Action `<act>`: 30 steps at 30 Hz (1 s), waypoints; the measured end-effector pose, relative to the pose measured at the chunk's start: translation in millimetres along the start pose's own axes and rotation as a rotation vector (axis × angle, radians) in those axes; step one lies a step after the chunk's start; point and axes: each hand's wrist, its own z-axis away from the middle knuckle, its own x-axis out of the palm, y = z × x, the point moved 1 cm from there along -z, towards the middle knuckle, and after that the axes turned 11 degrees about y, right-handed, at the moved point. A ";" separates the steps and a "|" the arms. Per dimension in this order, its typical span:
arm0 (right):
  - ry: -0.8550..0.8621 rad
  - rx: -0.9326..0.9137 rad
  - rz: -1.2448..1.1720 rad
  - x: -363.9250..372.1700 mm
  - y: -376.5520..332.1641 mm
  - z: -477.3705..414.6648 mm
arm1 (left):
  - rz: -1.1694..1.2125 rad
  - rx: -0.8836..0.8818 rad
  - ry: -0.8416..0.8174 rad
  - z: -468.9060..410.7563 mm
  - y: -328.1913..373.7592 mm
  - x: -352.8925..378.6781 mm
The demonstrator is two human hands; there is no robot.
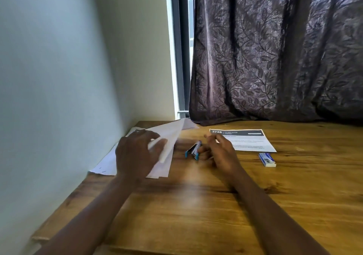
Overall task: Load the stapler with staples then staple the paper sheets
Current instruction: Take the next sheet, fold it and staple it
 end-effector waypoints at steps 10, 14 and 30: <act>0.070 0.049 -0.177 -6.4 1.7 -6.9 | 0.069 0.525 -0.115 28.4 34.6 17.1; 0.125 -0.060 -0.094 -7.7 1.0 -8.0 | 0.109 0.366 -0.172 23.0 32.4 21.1; 0.274 -0.286 -0.264 -6.1 -19.0 -11.8 | 0.856 -1.146 -0.589 -83.2 4.8 26.7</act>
